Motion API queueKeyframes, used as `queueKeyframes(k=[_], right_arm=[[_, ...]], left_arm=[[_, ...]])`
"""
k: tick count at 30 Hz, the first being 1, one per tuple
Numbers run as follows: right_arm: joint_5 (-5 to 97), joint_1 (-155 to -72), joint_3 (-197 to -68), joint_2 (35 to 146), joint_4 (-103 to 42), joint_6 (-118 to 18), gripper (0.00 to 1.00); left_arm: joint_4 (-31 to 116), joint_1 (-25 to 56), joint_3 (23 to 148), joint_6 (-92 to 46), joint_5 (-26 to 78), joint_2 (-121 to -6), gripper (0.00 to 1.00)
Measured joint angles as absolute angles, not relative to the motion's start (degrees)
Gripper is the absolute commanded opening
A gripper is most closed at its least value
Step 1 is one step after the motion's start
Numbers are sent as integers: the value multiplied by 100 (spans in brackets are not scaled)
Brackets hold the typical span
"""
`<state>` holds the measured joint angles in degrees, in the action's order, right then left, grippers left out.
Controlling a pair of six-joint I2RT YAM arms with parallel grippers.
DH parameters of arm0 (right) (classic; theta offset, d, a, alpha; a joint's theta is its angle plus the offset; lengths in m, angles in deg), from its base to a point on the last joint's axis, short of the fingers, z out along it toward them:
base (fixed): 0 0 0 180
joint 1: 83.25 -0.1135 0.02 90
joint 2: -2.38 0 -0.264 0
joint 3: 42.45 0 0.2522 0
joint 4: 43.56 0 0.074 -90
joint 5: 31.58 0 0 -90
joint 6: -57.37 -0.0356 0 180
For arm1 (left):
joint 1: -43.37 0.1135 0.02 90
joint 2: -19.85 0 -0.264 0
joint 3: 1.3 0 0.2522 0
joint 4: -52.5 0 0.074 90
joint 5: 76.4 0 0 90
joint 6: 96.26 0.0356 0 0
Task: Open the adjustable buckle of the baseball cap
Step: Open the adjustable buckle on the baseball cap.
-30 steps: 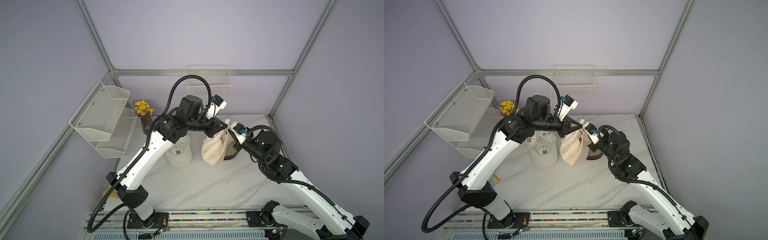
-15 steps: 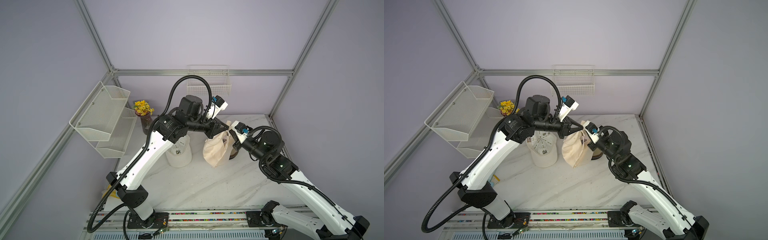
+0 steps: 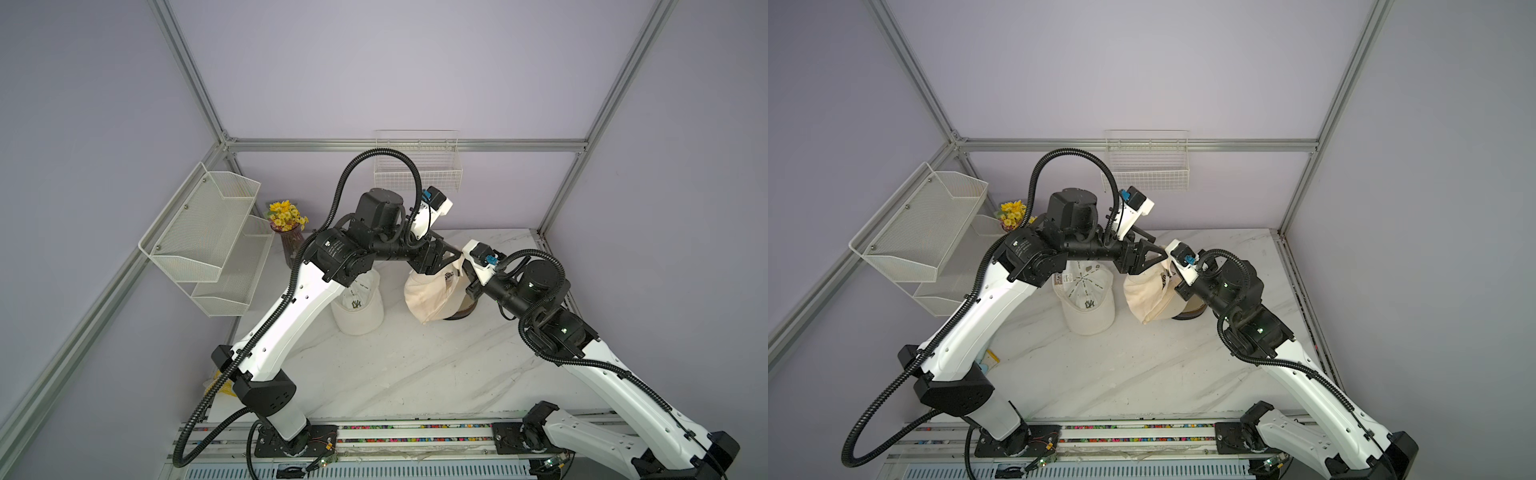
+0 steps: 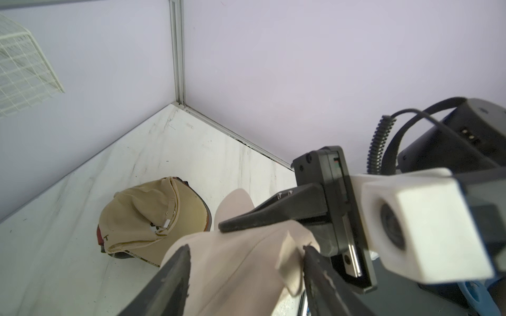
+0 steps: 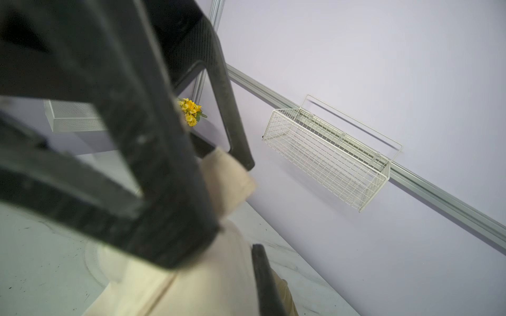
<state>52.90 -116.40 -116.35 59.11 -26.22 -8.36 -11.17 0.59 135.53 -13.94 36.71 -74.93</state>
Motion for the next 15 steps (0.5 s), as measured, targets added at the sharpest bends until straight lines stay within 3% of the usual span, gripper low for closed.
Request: queueKeyframes(k=[15], right_arm=[[5253, -11640, -11635, 5933, -2614, -838, 0]], left_arm=[[-892, 59, 13570, -1449, 3983, -7340, 63]])
